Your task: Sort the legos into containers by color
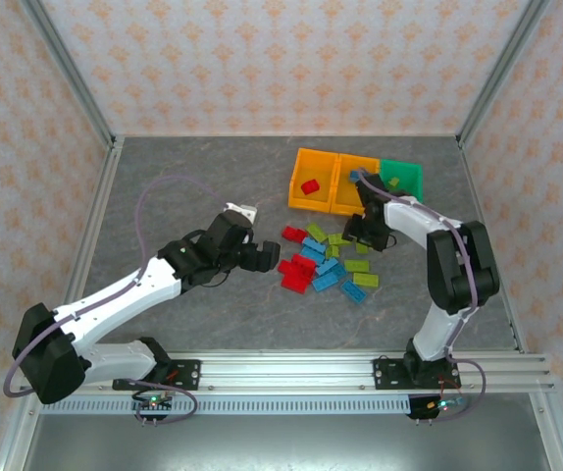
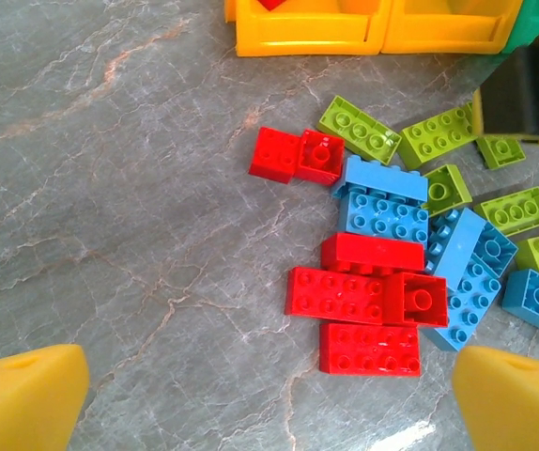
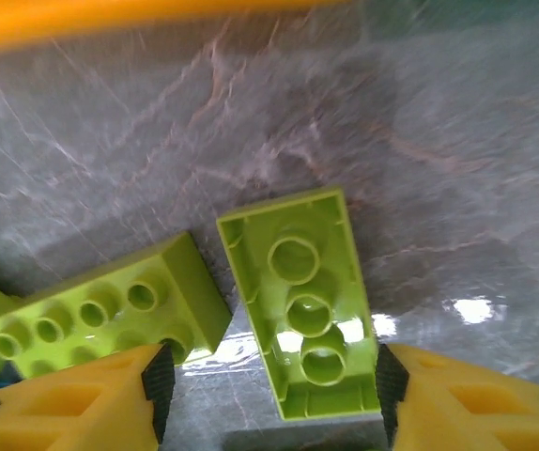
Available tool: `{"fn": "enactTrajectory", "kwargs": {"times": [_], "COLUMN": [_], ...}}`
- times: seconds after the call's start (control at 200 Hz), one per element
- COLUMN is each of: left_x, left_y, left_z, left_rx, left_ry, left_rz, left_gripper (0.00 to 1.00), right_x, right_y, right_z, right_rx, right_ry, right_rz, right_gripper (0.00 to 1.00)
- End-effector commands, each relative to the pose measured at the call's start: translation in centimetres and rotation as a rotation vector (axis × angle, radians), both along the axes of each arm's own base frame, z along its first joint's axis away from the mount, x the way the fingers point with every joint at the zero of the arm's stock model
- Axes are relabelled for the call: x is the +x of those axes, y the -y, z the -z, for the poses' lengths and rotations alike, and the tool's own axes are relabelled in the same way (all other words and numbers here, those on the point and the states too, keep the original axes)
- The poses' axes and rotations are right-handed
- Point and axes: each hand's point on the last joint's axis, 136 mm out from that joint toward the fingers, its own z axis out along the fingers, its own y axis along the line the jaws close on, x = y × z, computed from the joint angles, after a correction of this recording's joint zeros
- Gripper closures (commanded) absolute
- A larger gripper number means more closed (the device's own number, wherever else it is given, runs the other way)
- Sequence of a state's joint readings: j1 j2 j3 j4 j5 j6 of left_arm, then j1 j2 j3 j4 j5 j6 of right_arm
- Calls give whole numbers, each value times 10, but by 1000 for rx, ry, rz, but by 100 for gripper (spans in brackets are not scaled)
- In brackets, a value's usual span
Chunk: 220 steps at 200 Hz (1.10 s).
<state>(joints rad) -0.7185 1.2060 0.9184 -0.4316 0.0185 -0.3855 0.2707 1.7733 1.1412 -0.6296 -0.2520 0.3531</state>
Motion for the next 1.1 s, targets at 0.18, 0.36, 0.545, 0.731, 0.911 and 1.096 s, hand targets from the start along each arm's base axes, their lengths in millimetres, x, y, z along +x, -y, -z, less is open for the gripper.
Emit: {"fn": "enactTrajectory", "kwargs": {"times": [0.18,0.36,0.545,0.731,0.911,1.096], "left_x": [3,1,2,3,2,1], "left_y": [1,-1,1,4,4,5], "left_z": [-7,-5,-5,-4,-4,-1], "left_rx": [-18,-20,-23,-28,-28,-26], "left_ry": [15,16,14,4,4,-4], "left_rz": [-24,-31,-28,-24,-23,-16], "left_gripper": [0,0,0,0,0,0], "right_x": [-12,-21,-22,-11,-23,-11], "right_y": [29,35,10,21,42,28], "right_z": [17,17,-3,-37,-22,-14], "right_rx": [-156,-182,-28,-49,-130,-65], "right_ry": [-28,-44,-10,92,78,71], "right_rz": [8,18,-8,83,138,80], "right_gripper": [51,55,44,41,45,39]}}
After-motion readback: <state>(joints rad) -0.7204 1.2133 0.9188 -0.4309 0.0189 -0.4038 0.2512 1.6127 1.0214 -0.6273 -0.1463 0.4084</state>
